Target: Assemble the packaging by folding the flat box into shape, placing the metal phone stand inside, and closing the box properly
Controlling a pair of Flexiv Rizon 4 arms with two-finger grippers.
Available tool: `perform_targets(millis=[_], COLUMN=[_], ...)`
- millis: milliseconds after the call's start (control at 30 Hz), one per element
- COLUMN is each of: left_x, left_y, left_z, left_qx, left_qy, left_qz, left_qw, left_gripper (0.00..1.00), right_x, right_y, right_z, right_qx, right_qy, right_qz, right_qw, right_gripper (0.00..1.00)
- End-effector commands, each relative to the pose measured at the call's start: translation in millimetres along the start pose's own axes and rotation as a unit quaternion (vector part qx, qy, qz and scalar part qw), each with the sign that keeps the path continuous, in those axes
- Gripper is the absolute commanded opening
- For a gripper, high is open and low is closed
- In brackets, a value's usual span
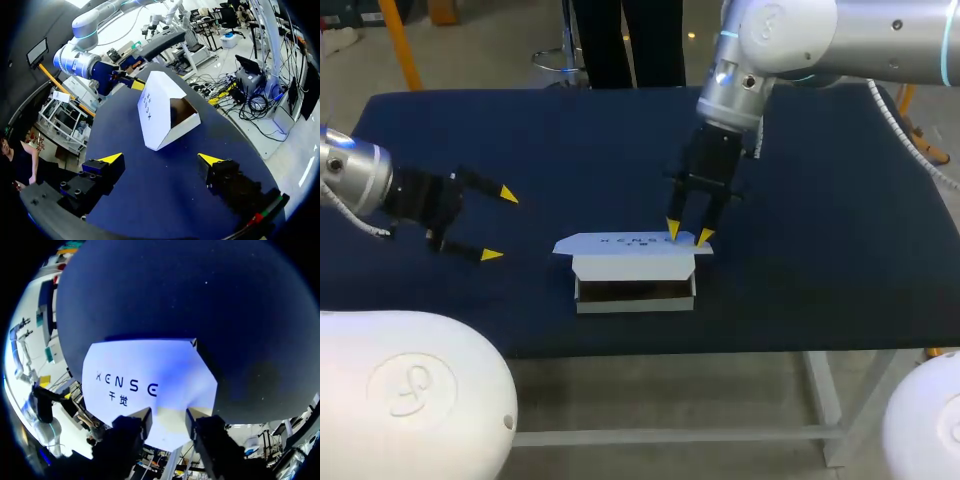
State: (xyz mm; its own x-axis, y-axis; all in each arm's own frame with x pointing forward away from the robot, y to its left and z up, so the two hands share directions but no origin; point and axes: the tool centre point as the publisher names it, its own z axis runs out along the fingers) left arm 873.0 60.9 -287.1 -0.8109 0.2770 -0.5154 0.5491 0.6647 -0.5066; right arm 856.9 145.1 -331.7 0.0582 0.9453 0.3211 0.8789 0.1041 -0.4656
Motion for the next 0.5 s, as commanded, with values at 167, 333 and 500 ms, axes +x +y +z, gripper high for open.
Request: perform_targets(millis=[167, 333, 500], left_x=[-7.2, -7.2, -20.8], left_y=[-2.4, -2.4, -13.7], left_z=[8.4, 8.4, 13.3], left_qx=[-0.182, -0.182, -0.156], left_qy=[0.063, 0.063, 0.069], left_qz=[-0.005, -0.005, -0.084], left_qw=[0.981, 0.981, 0.982], left_gripper=[1.0, 1.0, 1.0], right_x=[-2.3, -1.5, -2.4], right_y=[-0.6, -0.1, 0.0], right_z=[3.6, 4.4, 4.6], right_qx=[-0.002, -0.002, -0.002], right_qy=[0.005, 0.005, 0.005], right_qz=[-0.001, -0.004, -0.002], right_qw=[1.0, 1.0, 1.0], right_gripper=[0.49, 0.49, 0.49])
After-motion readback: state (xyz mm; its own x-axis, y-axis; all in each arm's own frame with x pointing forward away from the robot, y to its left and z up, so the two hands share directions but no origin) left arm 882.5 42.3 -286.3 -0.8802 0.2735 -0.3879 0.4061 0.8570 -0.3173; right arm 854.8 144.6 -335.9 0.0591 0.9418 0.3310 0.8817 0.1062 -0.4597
